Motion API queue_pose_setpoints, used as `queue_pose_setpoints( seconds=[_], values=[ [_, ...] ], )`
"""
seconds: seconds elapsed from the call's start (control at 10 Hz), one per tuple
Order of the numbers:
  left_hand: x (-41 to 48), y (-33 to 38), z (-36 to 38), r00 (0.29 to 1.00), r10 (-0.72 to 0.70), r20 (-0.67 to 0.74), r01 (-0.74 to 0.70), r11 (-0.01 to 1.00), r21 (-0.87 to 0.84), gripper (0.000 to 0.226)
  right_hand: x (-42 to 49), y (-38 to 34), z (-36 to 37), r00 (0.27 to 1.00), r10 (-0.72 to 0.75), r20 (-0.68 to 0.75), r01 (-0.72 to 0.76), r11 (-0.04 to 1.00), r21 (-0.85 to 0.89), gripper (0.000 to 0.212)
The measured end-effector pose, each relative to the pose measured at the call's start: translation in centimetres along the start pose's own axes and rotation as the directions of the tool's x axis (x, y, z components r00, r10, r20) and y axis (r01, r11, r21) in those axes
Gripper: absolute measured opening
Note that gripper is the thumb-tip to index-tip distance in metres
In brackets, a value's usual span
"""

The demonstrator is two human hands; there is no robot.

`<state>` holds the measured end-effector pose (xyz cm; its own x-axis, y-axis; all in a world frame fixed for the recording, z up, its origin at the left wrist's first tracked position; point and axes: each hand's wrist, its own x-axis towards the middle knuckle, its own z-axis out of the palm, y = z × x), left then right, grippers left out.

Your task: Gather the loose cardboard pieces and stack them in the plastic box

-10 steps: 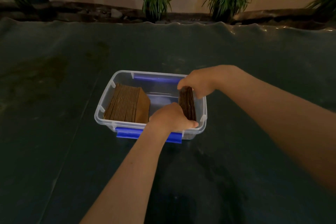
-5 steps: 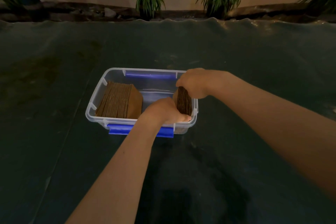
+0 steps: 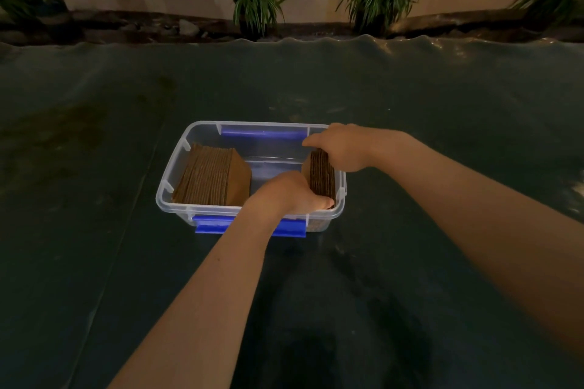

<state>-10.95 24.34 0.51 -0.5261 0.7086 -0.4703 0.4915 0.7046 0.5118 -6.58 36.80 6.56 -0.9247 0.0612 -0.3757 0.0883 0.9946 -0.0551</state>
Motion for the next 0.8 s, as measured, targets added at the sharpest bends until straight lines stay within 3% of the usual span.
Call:
queue_pose_setpoints(
  seconds=[0.2,0.7,0.8],
  values=[
    [-0.1,0.3,0.5,0.995,0.028,-0.097,-0.028,1.000,0.005,0.053,0.3,-0.5,0.5,0.997,0.024,-0.072,-0.028,0.998,-0.056,0.056],
    [-0.2,1.1,-0.3,0.999,0.016,-0.047,-0.014,0.999,0.029,0.047,1.5,-0.8,1.1,0.989,0.063,-0.136,-0.073,0.995,-0.064,0.047],
    [-0.9,0.7,-0.6,0.998,0.044,-0.041,-0.043,0.999,0.019,0.037,1.3,-0.2,1.2,0.981,0.087,-0.174,-0.074,0.994,0.075,0.045]
  ],
)
